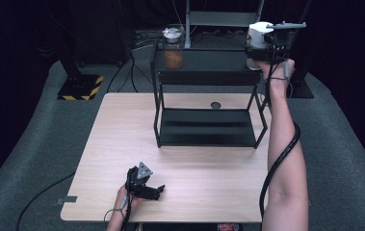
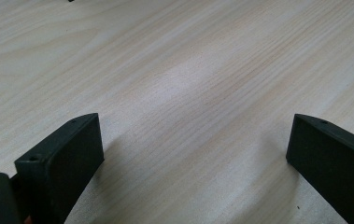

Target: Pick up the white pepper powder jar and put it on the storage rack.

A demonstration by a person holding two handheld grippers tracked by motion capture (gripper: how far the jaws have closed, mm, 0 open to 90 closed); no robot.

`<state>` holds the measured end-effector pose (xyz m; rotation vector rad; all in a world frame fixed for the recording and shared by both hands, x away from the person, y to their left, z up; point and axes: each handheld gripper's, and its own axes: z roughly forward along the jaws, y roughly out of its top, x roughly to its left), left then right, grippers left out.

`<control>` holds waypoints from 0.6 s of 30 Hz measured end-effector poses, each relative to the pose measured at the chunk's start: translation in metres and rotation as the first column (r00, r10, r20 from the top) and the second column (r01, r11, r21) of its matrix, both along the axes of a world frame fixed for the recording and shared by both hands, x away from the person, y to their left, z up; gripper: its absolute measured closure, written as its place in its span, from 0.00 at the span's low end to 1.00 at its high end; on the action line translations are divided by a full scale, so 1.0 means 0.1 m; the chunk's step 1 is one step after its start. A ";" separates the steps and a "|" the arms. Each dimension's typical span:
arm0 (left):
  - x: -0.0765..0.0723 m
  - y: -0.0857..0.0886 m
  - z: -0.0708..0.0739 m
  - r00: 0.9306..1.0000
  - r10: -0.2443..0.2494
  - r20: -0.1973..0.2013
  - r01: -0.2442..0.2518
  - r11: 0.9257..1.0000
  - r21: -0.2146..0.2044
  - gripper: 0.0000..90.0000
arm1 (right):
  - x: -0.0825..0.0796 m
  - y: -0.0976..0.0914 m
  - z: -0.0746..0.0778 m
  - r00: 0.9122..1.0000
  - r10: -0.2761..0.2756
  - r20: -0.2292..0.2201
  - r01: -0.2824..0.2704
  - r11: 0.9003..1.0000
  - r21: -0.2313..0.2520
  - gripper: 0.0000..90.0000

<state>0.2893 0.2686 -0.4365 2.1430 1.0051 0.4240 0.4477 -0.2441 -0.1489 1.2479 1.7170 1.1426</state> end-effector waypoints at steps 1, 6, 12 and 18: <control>0.00 0.00 0.00 1.000 0.000 0.000 0.000 1.000 0.000 0.03 | 0.00 0.00 0.00 1.000 0.000 -0.001 0.000 1.000 0.003 0.34; 0.00 0.00 0.00 1.000 0.000 0.000 0.000 1.000 0.000 0.03 | 0.01 -0.02 0.01 1.000 0.000 -0.006 0.000 1.000 0.012 0.34; 0.00 0.00 0.00 1.000 0.000 0.000 0.000 1.000 0.000 0.04 | 0.02 -0.01 0.02 1.000 -0.003 -0.011 0.003 1.000 0.008 0.33; 0.00 0.00 0.00 1.000 0.000 0.000 0.000 1.000 0.000 0.04 | 0.00 0.02 0.12 0.999 -0.008 -0.033 0.008 1.000 -0.019 0.18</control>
